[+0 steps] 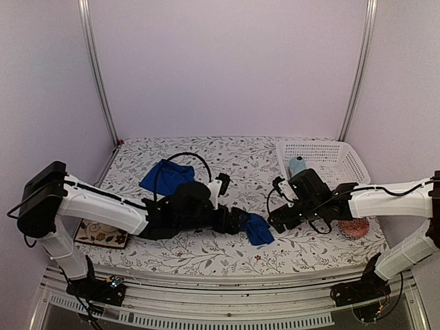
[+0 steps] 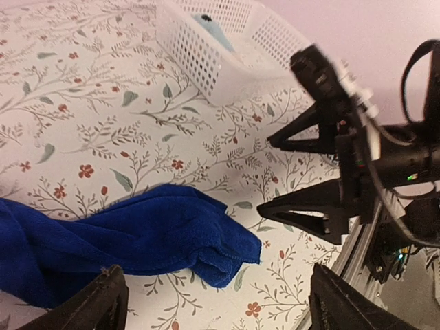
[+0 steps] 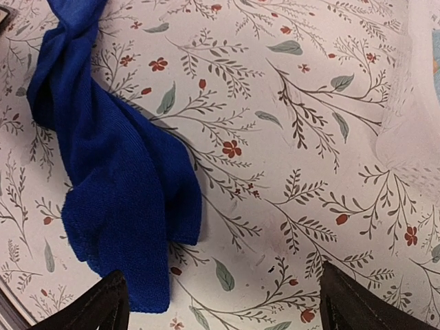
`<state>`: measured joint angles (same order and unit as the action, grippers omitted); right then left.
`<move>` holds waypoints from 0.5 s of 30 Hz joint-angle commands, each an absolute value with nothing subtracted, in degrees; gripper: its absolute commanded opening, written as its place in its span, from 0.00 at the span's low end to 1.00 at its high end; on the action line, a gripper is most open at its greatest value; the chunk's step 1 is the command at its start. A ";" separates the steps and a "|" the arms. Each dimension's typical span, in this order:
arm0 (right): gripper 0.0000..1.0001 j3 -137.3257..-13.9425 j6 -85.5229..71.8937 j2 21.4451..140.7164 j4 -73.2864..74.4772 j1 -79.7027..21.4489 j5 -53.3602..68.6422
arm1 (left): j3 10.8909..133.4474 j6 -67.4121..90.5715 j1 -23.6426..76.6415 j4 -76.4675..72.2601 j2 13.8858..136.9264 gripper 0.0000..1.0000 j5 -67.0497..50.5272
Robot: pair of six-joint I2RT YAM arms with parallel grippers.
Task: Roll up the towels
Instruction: Move the towel to the center of the board, then pick up the towel from the center of the board.
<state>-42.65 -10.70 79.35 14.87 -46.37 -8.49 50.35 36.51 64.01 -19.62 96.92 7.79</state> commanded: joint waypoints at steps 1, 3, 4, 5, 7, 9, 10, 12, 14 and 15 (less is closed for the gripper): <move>0.93 -44.46 -10.50 83.06 12.66 -44.61 -6.58 | 47.48 32.85 61.84 -15.72 90.54 0.92 14.61; 0.89 -44.60 -10.18 83.23 11.97 -44.65 -2.67 | 46.11 31.75 60.58 -13.28 87.77 0.95 18.05; 0.87 -44.38 -9.56 82.86 11.63 -44.76 -1.05 | 45.49 31.30 59.76 -11.79 86.50 0.96 19.34; 0.87 -43.90 -9.24 82.41 11.53 -45.05 -0.42 | 45.04 31.03 58.70 -10.11 85.50 0.96 20.36; 0.85 -43.50 -8.10 81.60 11.63 -46.31 0.45 | 43.53 30.32 55.78 -7.48 83.40 0.97 22.37; 0.83 -43.82 -6.10 81.76 12.63 -48.21 1.31 | 42.27 29.92 52.78 -5.52 82.41 0.97 23.75; 0.83 -44.05 -5.29 82.08 13.15 -49.30 1.06 | 41.59 29.81 51.25 -4.75 82.17 0.97 24.24; 0.83 -44.57 -4.32 83.19 14.10 -51.29 0.23 | 40.31 29.70 48.00 -4.47 81.73 0.97 23.72; 0.81 -45.19 -4.27 84.91 15.18 -52.62 -2.03 | 39.30 29.55 45.50 -4.91 81.53 0.97 23.21; 0.80 -45.58 -4.50 85.91 15.82 -53.20 -3.28 | 38.95 29.49 44.56 -5.18 81.49 0.97 22.94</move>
